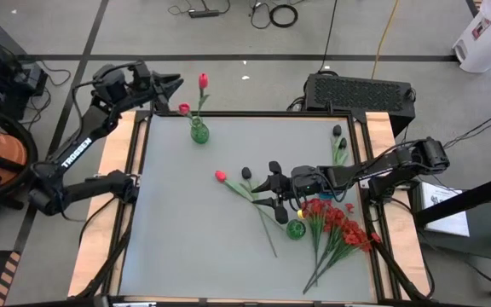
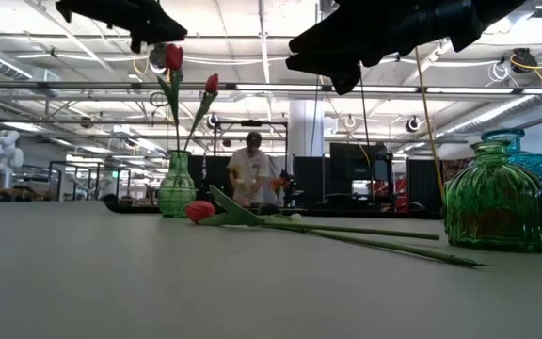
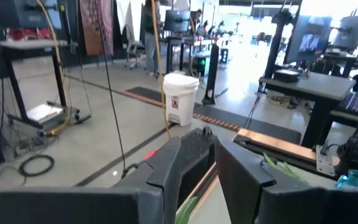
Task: Sort flowers into vase by color
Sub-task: Put the pink flower into the top green vase
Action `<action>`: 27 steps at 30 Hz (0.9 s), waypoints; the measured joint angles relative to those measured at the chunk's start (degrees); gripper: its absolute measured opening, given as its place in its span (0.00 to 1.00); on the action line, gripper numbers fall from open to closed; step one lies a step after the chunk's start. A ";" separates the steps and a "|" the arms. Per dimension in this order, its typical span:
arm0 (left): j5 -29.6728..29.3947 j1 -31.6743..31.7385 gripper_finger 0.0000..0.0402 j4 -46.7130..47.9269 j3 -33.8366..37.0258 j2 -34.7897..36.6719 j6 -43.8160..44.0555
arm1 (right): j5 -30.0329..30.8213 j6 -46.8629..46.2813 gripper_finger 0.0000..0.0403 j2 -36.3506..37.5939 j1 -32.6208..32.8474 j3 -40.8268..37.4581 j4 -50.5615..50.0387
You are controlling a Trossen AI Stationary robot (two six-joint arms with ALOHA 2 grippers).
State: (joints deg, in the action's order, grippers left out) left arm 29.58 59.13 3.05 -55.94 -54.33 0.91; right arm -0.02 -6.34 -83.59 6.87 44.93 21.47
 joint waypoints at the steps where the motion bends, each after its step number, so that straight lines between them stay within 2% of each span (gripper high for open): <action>1: 0.00 0.00 0.26 0.08 0.01 0.70 0.09 | -0.01 -0.01 0.37 0.00 -0.02 0.00 -0.01; 6: 0.02 0.00 0.26 2.47 0.00 4.13 0.14 | -0.01 -0.01 0.37 0.00 -0.02 0.00 -0.02; 11: 0.74 0.00 0.26 9.57 0.02 6.84 0.13 | 0.00 -0.01 0.37 0.00 0.00 0.00 -0.10; 22: 12.95 -0.10 0.26 24.66 0.05 10.29 -2.43 | 0.01 -0.34 0.37 -0.02 -0.02 -0.02 -2.45; 27: 15.04 -2.45 0.26 33.48 0.09 12.03 -6.81 | -0.01 -1.51 0.37 -0.02 0.00 -0.02 -5.43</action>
State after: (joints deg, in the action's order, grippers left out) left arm 44.62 56.68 36.53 -55.86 -42.30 -5.90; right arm -0.03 -7.85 -83.61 6.87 44.91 16.05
